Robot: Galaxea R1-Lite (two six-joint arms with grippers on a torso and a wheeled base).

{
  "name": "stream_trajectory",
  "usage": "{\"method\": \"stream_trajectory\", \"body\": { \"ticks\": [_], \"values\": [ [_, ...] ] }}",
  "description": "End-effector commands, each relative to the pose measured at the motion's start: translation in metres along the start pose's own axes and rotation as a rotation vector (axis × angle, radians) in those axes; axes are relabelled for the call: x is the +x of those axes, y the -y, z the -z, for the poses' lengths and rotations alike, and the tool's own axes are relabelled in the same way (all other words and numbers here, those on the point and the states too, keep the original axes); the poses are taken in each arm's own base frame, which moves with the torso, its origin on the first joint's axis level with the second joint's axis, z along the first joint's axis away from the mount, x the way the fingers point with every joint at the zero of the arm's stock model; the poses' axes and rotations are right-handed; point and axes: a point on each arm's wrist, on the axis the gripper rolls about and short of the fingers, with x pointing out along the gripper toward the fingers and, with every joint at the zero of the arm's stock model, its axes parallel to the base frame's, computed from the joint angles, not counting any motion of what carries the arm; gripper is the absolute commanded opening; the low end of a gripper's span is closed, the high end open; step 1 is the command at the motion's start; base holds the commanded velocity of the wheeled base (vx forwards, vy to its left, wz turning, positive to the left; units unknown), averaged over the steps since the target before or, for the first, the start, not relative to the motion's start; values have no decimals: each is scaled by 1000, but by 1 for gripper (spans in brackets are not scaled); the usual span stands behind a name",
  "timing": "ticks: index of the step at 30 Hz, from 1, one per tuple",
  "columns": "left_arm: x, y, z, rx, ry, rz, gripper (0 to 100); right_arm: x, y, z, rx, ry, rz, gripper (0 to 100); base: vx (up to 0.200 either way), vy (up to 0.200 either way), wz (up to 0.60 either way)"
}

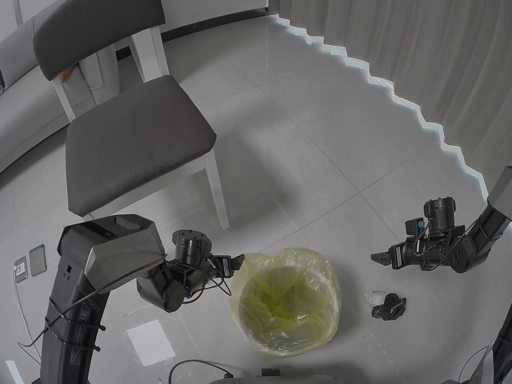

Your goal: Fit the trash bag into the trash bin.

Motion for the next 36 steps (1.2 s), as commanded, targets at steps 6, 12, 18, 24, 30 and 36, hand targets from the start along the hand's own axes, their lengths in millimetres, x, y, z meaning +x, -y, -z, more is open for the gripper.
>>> {"method": "stream_trajectory", "body": {
  "ticks": [6, 12, 18, 24, 30, 36],
  "values": [
    [-53, 39, -51, 20, 138, 107, 100, -6, 5, -1, 13, 20, 5, 100, 0, 0, 0],
    [-61, 82, -40, 76, 119, 206, 100, -6, 1, 1, 9, 11, -9, 100, 0, 0, 0],
    [-46, 88, -30, 93, 95, 208, 100, -10, -3, 3, 3, 15, -17, 100, 0, 0, 0],
    [-42, 101, -20, 140, 65, 243, 100, -11, -4, 4, 0, 12, -20, 100, 0, 0, 0],
    [-13, 90, 0, 239, 18, 210, 100, -9, -7, 6, -8, 3, -29, 100, 0, 0, 0],
    [15, 82, -8, 219, 9, 160, 100, -8, -6, 6, -1, 1, -28, 100, 0, 0, 0]
  ]
}}
